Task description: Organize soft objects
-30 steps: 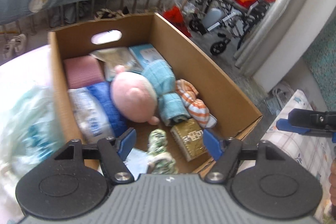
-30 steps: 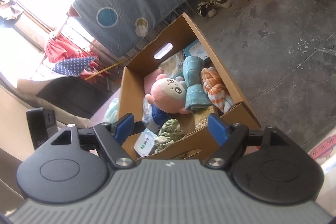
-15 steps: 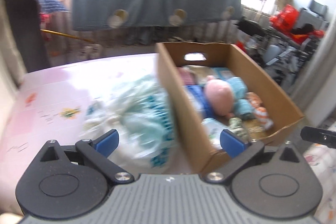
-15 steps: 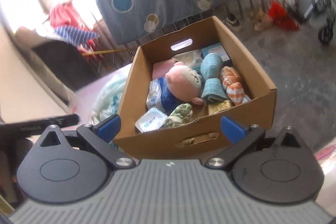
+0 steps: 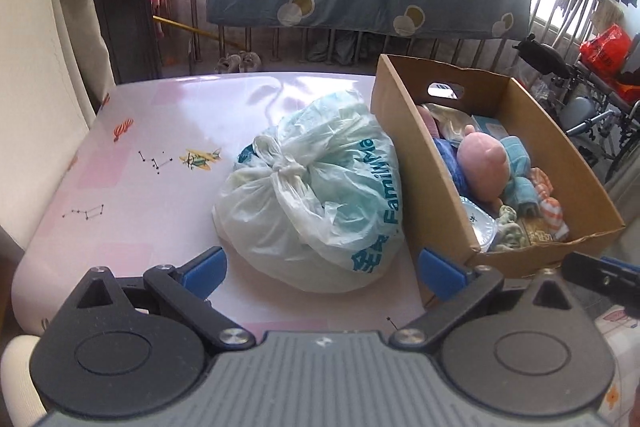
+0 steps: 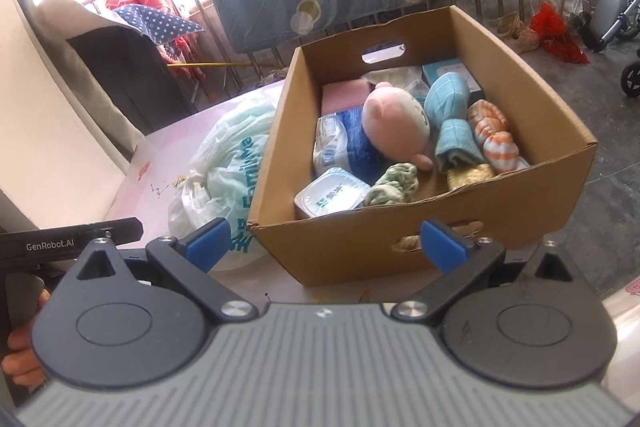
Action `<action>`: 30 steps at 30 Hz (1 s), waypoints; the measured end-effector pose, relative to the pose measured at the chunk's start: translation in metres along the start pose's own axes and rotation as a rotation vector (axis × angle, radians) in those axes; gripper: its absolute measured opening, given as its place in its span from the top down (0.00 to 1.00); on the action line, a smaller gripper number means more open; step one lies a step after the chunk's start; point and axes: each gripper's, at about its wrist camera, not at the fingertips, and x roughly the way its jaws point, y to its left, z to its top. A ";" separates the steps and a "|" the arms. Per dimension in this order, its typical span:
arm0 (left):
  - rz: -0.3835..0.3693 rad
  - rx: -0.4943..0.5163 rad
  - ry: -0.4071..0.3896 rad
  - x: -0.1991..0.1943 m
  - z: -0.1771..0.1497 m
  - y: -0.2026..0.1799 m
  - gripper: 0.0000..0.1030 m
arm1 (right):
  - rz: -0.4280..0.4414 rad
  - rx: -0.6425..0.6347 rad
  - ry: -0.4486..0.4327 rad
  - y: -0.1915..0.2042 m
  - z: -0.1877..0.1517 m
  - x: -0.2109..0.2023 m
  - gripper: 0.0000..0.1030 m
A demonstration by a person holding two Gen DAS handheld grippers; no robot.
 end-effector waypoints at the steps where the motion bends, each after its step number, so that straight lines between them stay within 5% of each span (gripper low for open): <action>1: 0.006 -0.001 -0.001 0.000 -0.001 0.000 0.00 | -0.002 -0.005 0.001 0.002 0.000 0.001 0.01; 30: 0.074 0.060 -0.014 0.007 0.003 -0.013 0.00 | -0.097 -0.125 0.045 0.019 0.016 0.033 0.01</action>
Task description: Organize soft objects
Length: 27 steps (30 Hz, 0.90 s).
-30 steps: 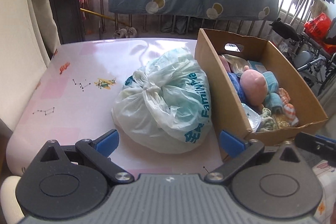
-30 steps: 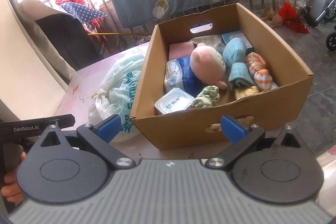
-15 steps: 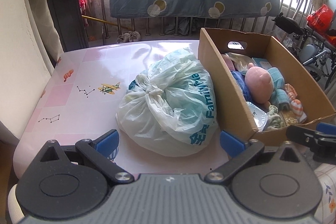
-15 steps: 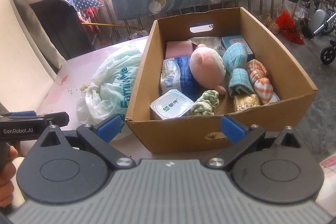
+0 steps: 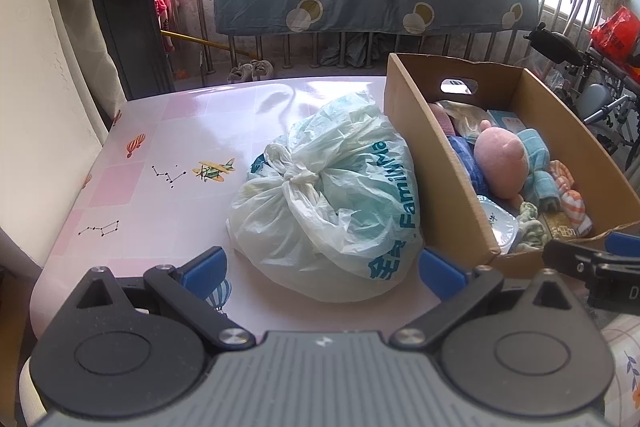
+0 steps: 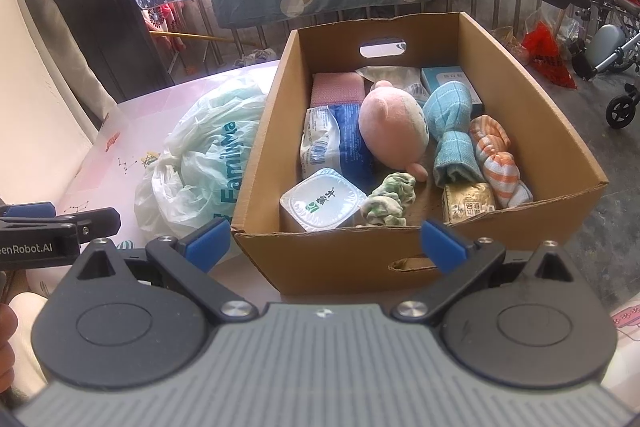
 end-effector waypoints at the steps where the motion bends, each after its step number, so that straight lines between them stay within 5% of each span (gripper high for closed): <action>1: 0.000 0.000 -0.001 0.000 0.000 0.000 0.00 | 0.001 -0.001 0.001 0.000 0.000 0.000 0.01; 27: -0.003 0.005 0.000 0.001 0.000 0.000 0.00 | 0.003 -0.010 0.016 0.001 0.001 0.003 0.01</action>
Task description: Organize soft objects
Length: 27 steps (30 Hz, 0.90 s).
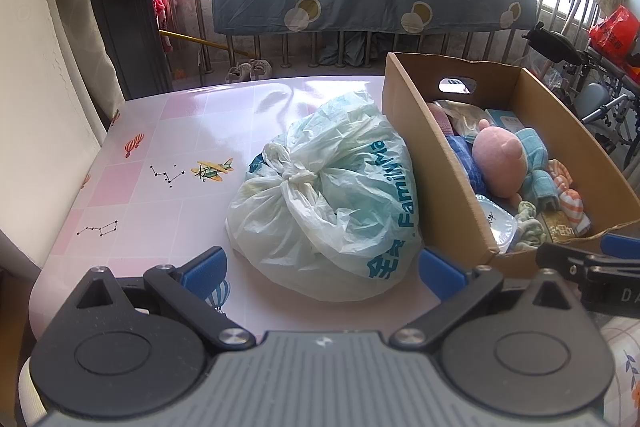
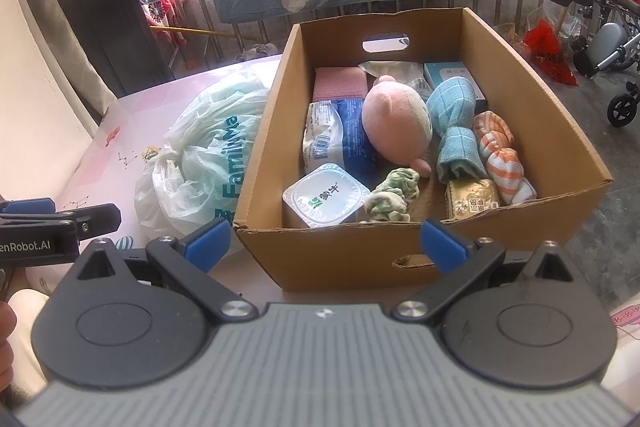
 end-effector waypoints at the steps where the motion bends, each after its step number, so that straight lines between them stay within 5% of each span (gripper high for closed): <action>1: 0.000 0.000 0.000 0.000 0.000 0.000 0.00 | 0.000 0.000 0.000 0.000 0.000 0.000 0.01; 27: -0.003 -0.007 0.008 -0.001 -0.003 0.000 0.00 | -0.001 0.004 -0.001 0.000 0.001 -0.001 0.01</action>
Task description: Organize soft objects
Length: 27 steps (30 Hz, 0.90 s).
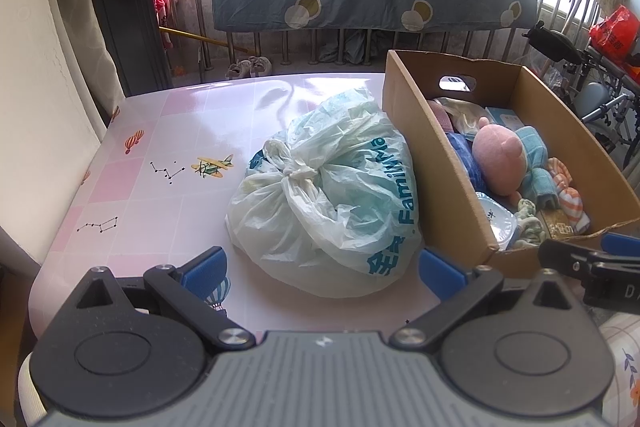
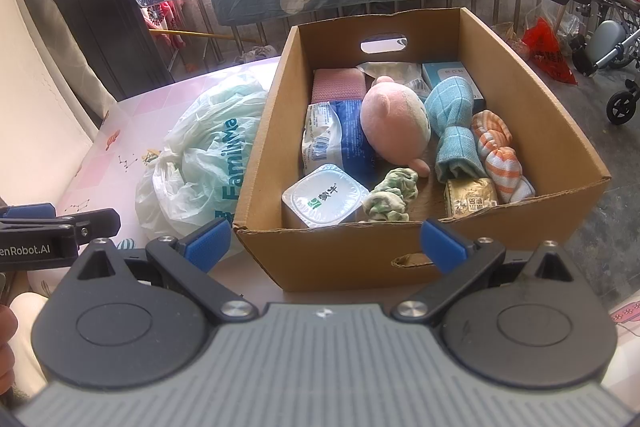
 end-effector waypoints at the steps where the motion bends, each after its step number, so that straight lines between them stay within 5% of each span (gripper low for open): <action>1: -0.002 -0.001 0.001 0.001 0.001 0.000 0.00 | 0.000 0.000 0.000 0.000 0.000 0.000 0.01; 19: -0.052 0.041 -0.030 0.024 0.061 -0.020 0.00 | 0.040 0.089 0.007 -0.046 0.044 -0.002 0.01; 27: -0.058 0.071 -0.029 0.057 0.090 -0.037 0.00 | 0.115 0.166 0.137 -0.087 0.074 0.042 0.07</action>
